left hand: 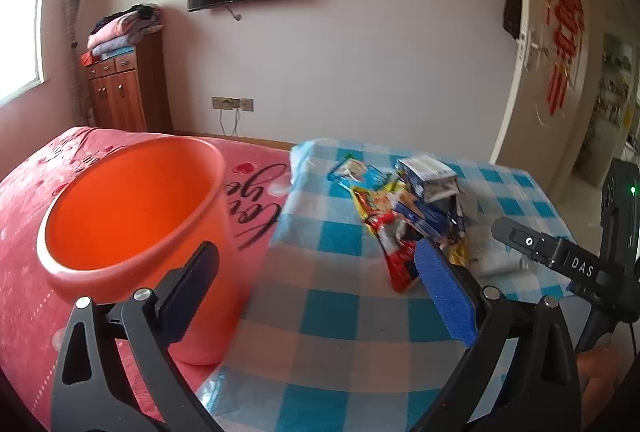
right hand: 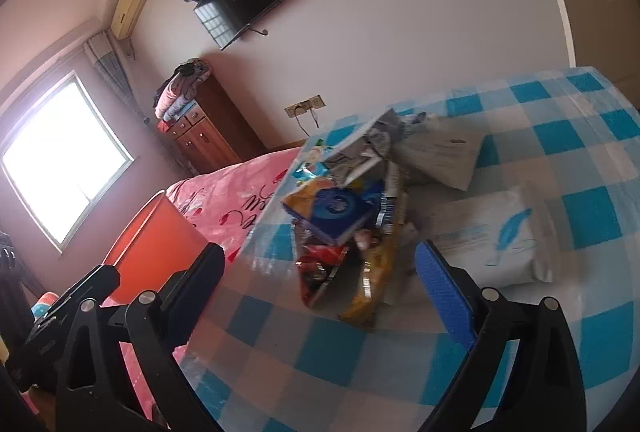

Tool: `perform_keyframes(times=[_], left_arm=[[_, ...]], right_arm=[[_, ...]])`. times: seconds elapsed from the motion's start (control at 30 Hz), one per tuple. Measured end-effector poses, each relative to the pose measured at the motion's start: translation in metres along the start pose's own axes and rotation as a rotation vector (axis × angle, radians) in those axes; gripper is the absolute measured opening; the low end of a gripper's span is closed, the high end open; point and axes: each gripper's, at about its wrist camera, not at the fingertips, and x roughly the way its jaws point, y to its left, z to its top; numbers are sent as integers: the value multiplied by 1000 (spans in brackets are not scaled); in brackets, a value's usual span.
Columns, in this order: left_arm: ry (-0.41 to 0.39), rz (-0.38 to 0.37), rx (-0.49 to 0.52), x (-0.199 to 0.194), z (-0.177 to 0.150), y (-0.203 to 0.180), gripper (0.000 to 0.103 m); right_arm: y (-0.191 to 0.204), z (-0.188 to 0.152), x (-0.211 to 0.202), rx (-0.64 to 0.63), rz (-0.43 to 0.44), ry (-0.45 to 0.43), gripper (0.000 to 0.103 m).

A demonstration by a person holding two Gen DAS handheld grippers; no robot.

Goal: Collect trash
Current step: 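Grasp the white cow-print milk carton from the pile with the left tool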

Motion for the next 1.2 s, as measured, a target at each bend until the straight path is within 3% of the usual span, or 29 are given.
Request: perform_keyframes(times=[0.2,0.37,0.7,0.83,0.93,1.2], left_arm=[[50,-37,29,15,2,-25,99],[78,-118,29,31,19,-50,99],[221,-249,38,117,72,-109,99],[320,-249,48,165,88,-128,99],[366,-201,61,194,93,-137,98],[460,-130,92,244,95,-148,96]], right_arm=[[-31,-2,-5,43,-32,2,95],[-64,2,-12,101,-58,-4,95],[-106,12,-15,116,-137,-7,95],[-113,14,-15,113,-130,-4,95],[-114,15,-15,110,-126,-2,95],[-121,16,-14,123,-93,16,95]])
